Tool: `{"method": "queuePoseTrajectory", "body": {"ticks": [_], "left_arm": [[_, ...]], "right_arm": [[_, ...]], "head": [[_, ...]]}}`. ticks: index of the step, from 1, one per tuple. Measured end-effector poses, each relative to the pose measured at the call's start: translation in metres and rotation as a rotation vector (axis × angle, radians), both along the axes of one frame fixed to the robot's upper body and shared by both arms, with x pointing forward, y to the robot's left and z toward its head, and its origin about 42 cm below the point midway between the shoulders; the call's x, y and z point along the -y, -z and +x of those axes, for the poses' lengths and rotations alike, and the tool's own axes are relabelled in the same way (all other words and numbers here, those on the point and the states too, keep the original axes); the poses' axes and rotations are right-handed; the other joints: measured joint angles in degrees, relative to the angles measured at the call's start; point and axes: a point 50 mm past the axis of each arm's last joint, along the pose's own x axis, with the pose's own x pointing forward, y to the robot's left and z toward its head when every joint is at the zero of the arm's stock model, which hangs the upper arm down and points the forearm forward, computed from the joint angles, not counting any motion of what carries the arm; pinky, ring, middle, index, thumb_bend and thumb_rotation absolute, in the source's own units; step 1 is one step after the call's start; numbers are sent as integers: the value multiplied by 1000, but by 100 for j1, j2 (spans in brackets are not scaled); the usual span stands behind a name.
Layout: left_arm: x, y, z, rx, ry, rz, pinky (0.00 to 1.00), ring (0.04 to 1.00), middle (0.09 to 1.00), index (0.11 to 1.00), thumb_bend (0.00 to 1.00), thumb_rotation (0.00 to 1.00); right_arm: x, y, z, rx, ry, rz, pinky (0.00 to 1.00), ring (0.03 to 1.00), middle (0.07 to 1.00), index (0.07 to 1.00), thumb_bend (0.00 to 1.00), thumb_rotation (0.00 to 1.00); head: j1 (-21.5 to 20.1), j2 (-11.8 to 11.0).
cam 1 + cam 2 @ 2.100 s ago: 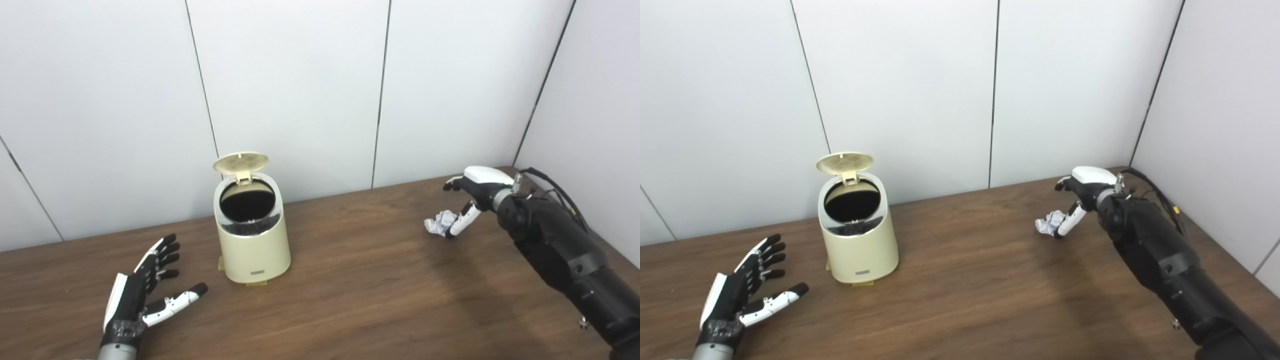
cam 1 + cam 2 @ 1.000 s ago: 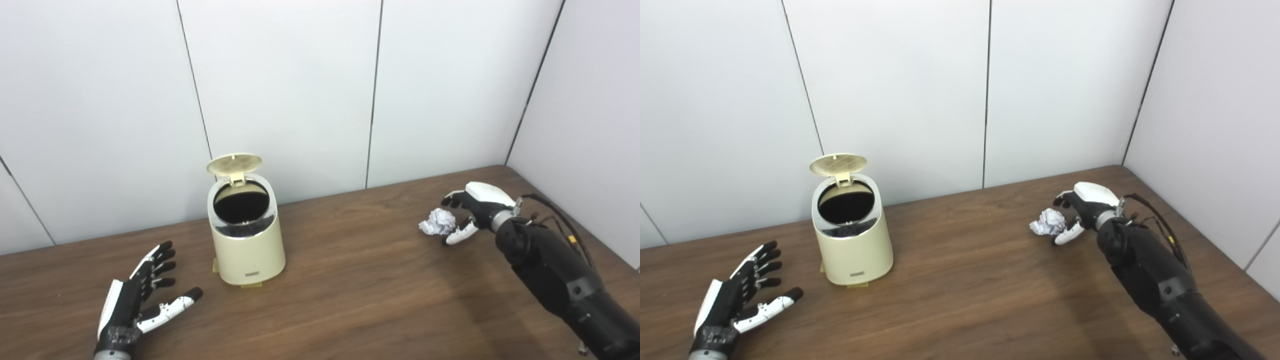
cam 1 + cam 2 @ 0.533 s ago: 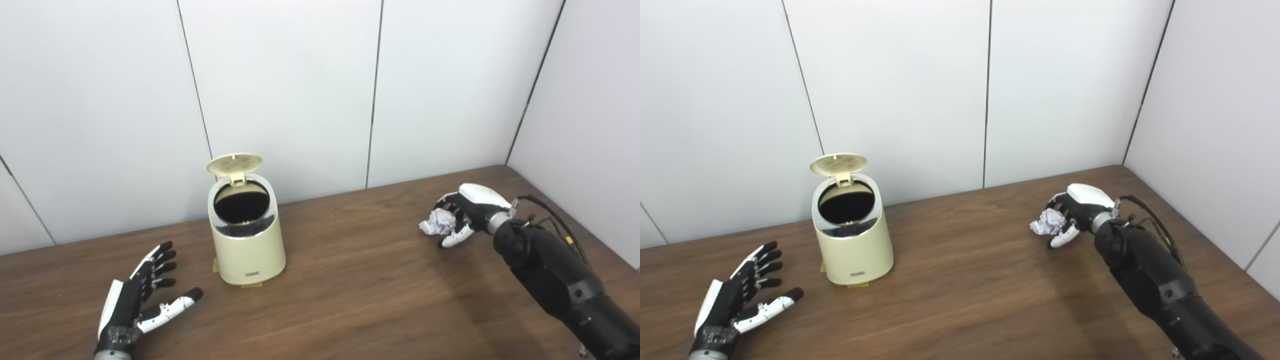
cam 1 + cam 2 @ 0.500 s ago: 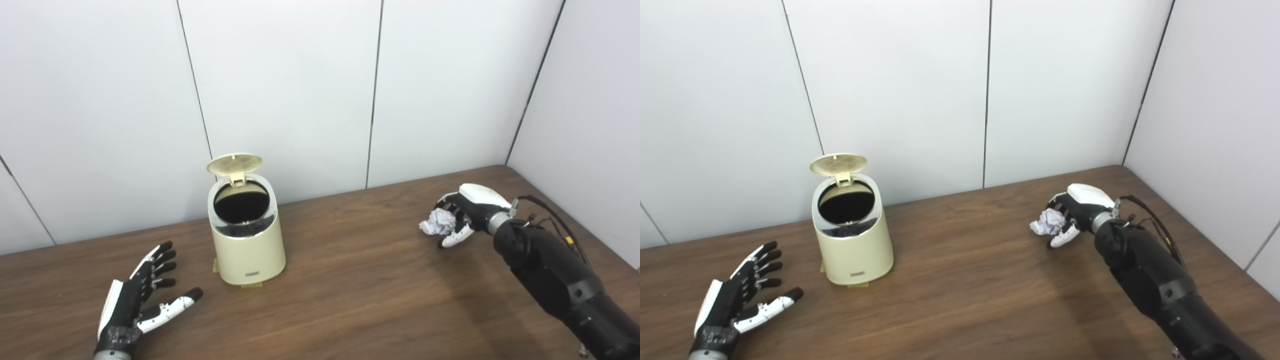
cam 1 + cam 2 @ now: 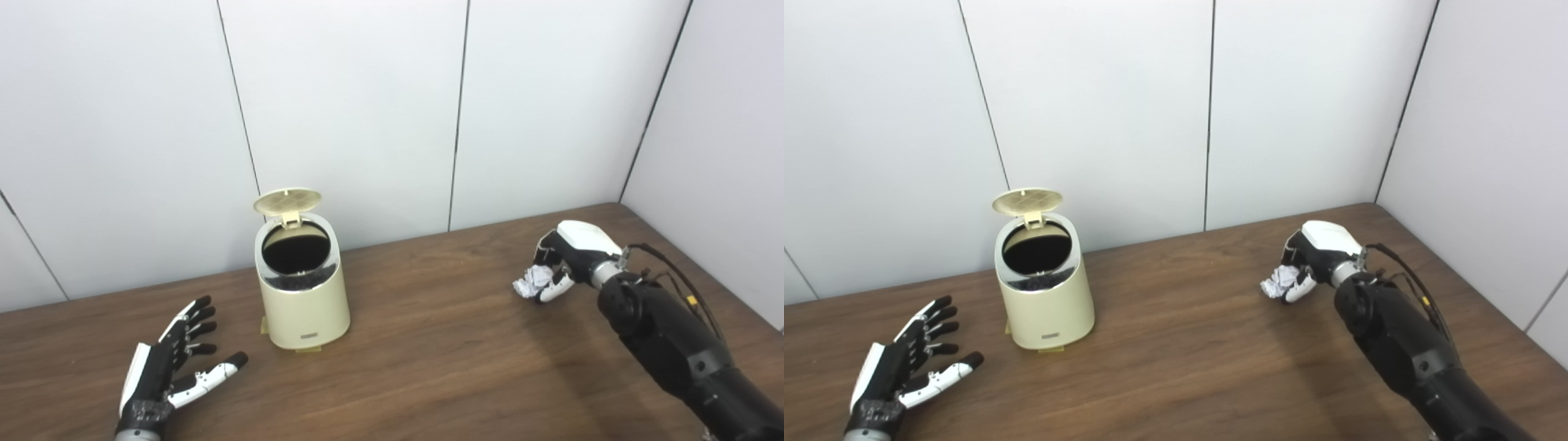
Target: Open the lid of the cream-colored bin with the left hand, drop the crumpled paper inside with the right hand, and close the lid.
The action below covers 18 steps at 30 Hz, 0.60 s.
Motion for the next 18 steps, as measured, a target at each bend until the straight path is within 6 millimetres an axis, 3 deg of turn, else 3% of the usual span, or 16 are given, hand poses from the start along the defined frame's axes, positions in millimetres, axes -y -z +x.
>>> {"method": "queuePoseTrajectory", "body": {"ticks": [13,18], "left_arm": [[1,0,0,0,3,3,721,838,886,933,754,221],[0,1,-1,-12,0,10,730,838,887,934,754,211]], "right_arm": [[-2,3,-7,39,-30,-3,836,628,504,471,530,0],[-21,-14,-13,105,-84,13,863,645,503,471,530,0]], "head": [[132,26],[211,18]]}}
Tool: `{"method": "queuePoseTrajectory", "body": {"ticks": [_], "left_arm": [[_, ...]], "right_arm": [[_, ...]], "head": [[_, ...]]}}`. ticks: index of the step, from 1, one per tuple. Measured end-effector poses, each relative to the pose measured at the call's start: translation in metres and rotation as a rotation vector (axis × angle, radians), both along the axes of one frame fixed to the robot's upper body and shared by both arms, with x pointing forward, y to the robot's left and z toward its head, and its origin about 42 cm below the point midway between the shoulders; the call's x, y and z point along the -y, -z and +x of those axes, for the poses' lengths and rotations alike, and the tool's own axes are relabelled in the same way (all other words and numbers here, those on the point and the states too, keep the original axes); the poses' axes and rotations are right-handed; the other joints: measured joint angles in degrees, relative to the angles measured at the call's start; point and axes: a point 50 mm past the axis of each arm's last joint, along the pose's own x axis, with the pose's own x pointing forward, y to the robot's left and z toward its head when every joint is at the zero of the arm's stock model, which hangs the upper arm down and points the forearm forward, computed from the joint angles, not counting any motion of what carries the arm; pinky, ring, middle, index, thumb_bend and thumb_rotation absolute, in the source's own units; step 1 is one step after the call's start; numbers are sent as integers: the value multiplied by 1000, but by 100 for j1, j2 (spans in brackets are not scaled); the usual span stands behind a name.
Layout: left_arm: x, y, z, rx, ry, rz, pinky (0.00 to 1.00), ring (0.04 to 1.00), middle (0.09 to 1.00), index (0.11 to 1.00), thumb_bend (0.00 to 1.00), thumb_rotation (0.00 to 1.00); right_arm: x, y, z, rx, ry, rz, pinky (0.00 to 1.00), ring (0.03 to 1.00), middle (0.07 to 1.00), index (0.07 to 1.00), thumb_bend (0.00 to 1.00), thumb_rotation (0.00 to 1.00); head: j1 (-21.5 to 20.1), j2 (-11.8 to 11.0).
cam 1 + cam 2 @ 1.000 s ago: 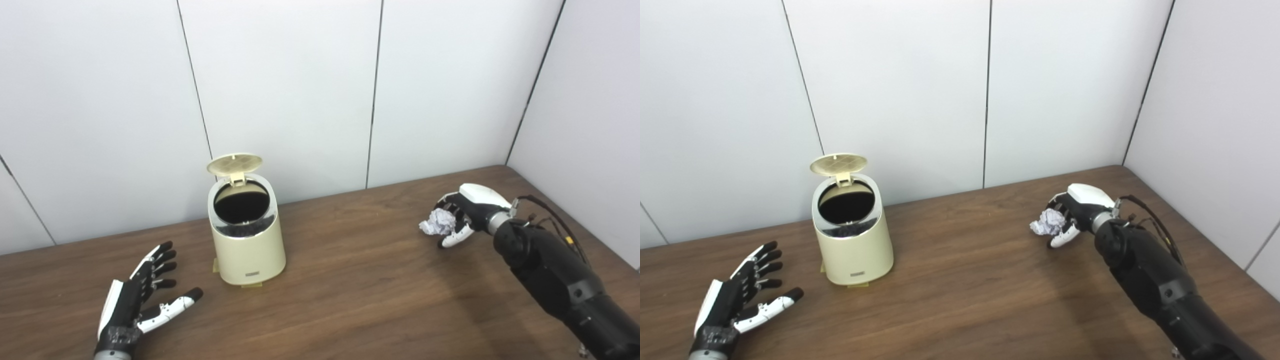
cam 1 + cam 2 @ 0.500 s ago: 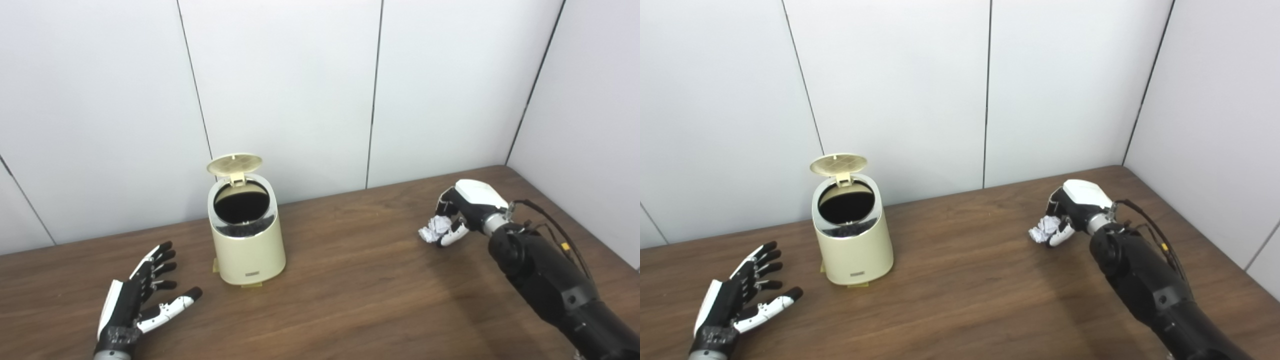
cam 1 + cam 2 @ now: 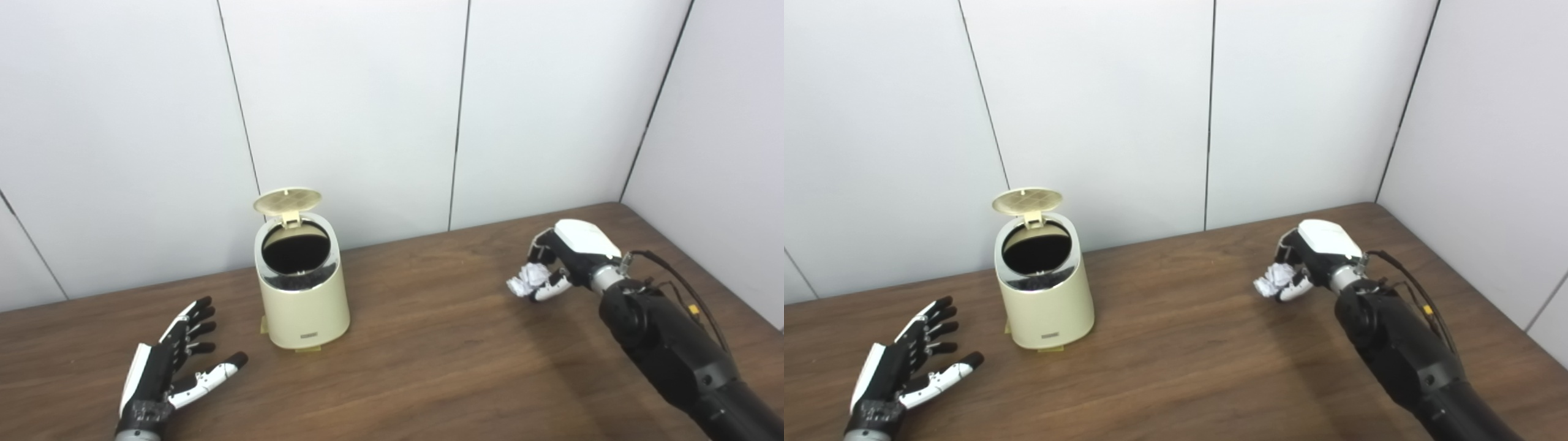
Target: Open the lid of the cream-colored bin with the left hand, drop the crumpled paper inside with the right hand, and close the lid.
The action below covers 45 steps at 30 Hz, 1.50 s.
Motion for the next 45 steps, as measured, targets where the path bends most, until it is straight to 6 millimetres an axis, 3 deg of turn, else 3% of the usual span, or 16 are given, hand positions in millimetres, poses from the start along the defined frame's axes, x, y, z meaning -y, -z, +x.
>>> {"method": "queuePoseTrajectory", "body": {"ticks": [6,11,19,21,25,30,35,39,42,43,44,45], "left_arm": [[2,0,0,-4,2,13,731,846,896,943,754,222],[5,0,0,-2,6,9,749,849,890,939,767,241],[11,0,0,-8,1,9,733,843,883,937,777,246],[14,0,-1,-8,2,2,736,842,880,936,771,233],[22,0,-3,-5,7,-9,745,835,875,936,764,221],[25,0,-3,1,6,11,737,830,872,935,765,233],[29,1,-3,4,3,15,772,843,864,934,763,225],[31,1,-3,4,5,9,757,846,862,936,758,225],[33,1,-3,5,6,5,704,825,858,938,762,232],[34,1,-2,5,6,4,696,820,858,938,762,230],[34,1,-2,5,7,4,683,814,856,938,764,230],[34,1,-2,5,7,4,678,811,855,938,764,230]], "right_arm": [[-45,-42,-3,128,-67,42,906,676,501,472,531,1],[-73,-62,-6,191,-113,80,872,659,485,484,532,2],[-99,-64,-9,209,-140,121,947,679,485,482,532,2],[-108,-67,-11,221,-156,145,841,630,490,477,531,1],[-129,-74,-10,245,-182,201,801,607,487,480,532,0],[-155,-76,-9,269,-212,269,986,654,490,477,531,1],[-177,-77,-8,282,-239,299,1000,650,475,489,532,2],[-191,-84,-7,299,-257,300,1000,659,473,492,532,2],[-198,-85,-6,309,-261,323,1000,605,466,494,532,0],[-199,-83,-5,309,-260,331,969,593,465,494,532,0],[-201,-82,-4,306,-258,337,707,550,461,495,532,0],[-202,-79,-3,300,-255,341,616,535,460,495,532,0]], "head": [[176,-35],[334,-61],[677,-88],[739,-79],[844,-88],[1028,-88],[1195,-123],[1231,-141],[1283,-149],[1301,-149],[1318,-149],[1319,-149]]}}
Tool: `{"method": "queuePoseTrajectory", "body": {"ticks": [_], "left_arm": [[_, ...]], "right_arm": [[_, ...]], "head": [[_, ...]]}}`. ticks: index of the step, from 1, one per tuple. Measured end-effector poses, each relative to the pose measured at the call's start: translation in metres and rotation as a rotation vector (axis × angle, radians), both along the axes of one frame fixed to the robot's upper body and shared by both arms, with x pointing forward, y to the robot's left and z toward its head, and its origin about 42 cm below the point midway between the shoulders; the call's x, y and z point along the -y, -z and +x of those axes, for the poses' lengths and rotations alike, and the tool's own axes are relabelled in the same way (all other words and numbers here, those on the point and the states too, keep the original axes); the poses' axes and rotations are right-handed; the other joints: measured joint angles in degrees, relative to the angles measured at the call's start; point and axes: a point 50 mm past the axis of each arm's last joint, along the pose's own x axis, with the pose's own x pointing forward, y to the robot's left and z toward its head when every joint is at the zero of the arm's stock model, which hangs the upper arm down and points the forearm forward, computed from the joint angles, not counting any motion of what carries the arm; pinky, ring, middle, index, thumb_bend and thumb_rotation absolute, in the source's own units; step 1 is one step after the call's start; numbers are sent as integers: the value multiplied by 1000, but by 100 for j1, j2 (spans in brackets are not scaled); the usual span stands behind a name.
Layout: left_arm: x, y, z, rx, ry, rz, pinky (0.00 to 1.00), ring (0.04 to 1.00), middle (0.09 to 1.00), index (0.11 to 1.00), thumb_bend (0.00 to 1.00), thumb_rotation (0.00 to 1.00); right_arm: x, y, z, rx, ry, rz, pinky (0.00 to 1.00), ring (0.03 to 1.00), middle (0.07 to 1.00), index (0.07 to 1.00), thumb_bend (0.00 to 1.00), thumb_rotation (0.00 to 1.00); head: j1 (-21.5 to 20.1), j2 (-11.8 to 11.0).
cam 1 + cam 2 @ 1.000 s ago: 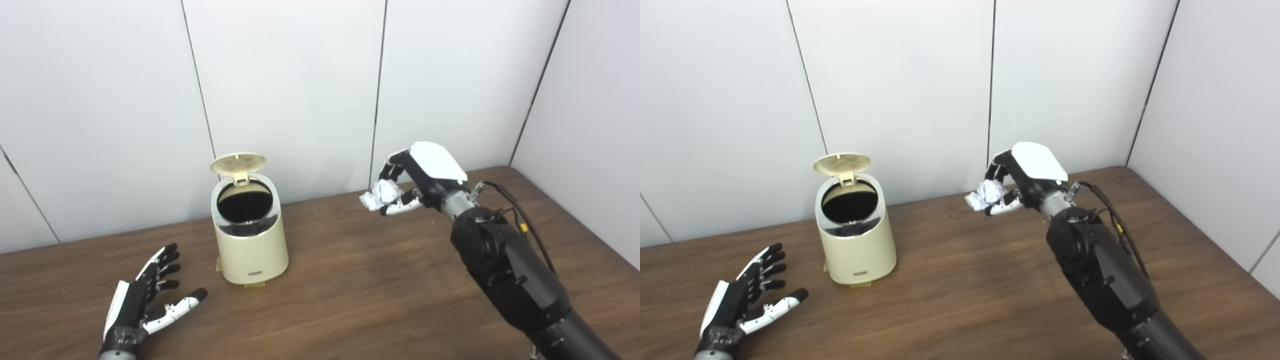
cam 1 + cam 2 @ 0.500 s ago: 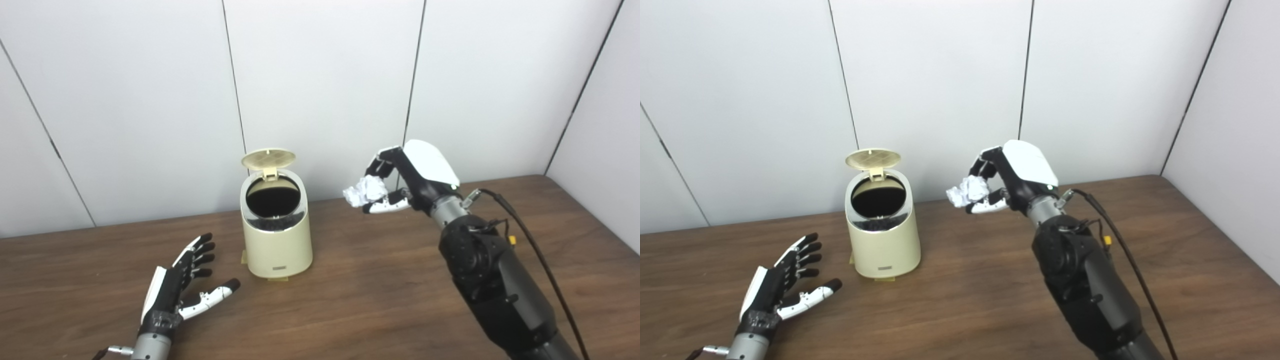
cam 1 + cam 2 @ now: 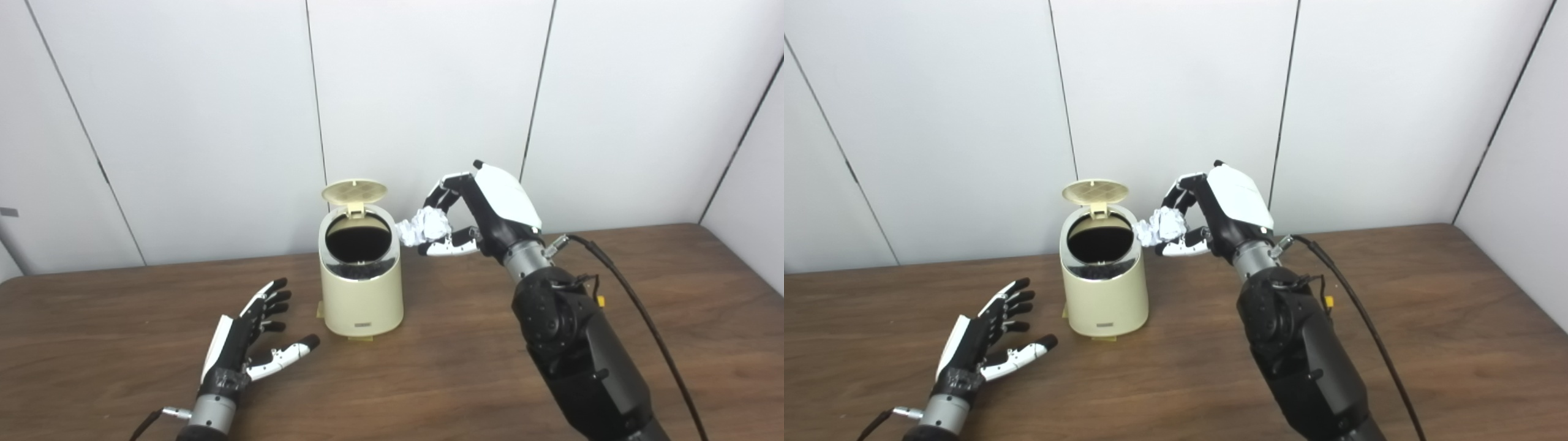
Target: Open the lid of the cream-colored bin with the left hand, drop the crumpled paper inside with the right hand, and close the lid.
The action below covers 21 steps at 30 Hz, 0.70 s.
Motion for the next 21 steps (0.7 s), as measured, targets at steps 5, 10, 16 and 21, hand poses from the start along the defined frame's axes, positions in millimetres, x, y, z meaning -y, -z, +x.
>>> {"method": "queuePoseTrajectory", "body": {"ticks": [5,10,16,21], "left_arm": [[1,0,0,1,0,-2,689,801,850,935,766,219],[3,0,0,1,1,-9,708,812,857,938,762,208],[6,0,0,3,3,-18,704,819,860,940,759,199],[7,-1,0,3,4,-19,707,825,859,939,762,197]], "right_arm": [[-4,5,5,-17,1,7,580,511,472,487,532,0],[-8,3,10,-16,-2,16,690,515,482,482,532,0],[-19,12,14,-47,-5,55,997,687,503,467,530,0],[-26,15,20,-52,6,72,1000,709,499,470,531,0]], "head": [[70,17],[123,26],[141,26],[184,35]]}}
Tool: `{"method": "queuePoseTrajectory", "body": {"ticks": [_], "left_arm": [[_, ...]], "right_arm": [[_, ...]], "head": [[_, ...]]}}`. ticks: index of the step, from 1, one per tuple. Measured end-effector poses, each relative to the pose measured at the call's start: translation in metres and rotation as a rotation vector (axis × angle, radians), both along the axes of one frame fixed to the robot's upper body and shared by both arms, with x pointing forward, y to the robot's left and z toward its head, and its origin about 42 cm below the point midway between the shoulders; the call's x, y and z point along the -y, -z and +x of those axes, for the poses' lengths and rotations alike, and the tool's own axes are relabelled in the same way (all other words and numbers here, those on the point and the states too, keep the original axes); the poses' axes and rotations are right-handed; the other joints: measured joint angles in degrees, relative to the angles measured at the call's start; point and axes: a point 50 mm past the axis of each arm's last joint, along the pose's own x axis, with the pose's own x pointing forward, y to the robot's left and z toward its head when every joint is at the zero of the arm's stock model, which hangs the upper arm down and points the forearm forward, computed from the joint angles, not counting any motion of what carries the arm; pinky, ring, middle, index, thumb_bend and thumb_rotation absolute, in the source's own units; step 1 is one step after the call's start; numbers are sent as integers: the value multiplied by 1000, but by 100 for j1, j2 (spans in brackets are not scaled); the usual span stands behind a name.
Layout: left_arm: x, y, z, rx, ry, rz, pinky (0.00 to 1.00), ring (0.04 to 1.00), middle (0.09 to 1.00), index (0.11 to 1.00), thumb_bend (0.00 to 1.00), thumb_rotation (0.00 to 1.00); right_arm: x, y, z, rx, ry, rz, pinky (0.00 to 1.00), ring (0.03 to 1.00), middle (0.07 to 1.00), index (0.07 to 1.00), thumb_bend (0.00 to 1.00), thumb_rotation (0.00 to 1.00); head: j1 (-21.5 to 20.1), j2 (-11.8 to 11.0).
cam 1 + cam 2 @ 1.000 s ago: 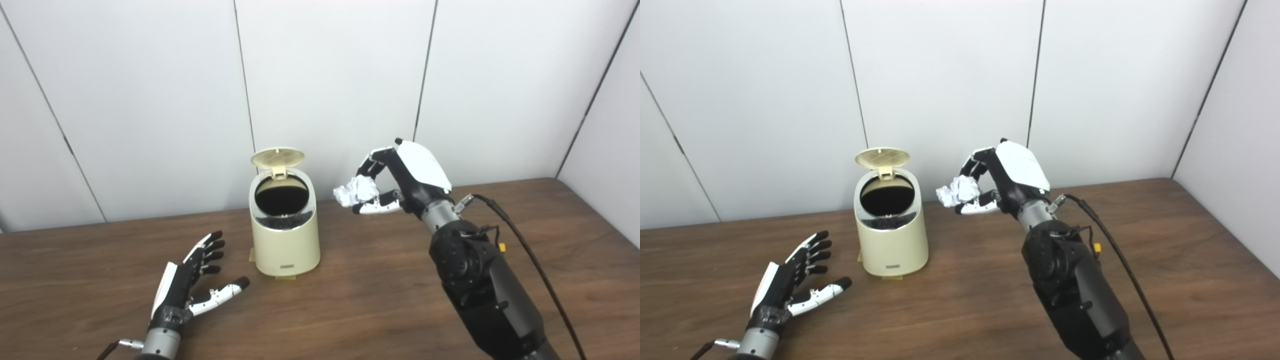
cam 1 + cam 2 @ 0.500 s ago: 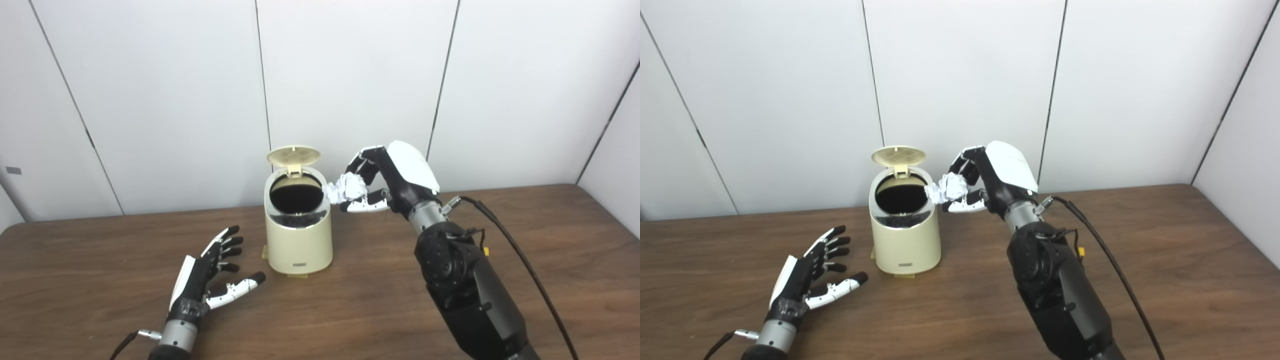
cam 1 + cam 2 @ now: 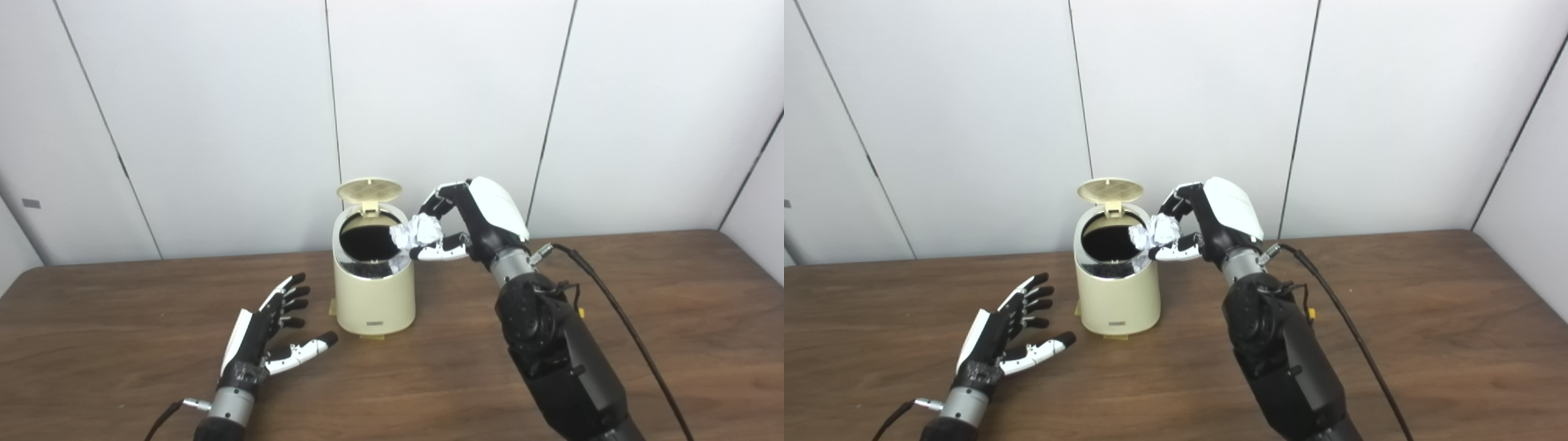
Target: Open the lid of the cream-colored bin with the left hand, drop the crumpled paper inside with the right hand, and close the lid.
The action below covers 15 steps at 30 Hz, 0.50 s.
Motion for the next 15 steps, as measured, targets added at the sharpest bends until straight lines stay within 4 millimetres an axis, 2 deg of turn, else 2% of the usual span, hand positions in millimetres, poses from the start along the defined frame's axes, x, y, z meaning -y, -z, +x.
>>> {"method": "queuePoseTrajectory", "body": {"ticks": [9,15], "left_arm": [[6,0,-3,-10,-1,-24,722,841,867,941,773,204],[8,0,-4,-16,-3,-27,695,829,865,946,762,187]], "right_arm": [[-6,4,3,-10,5,15,1000,700,488,479,532,0],[-15,8,4,-32,-4,40,1000,715,500,471,531,1]], "head": [[62,9],[114,35]]}}
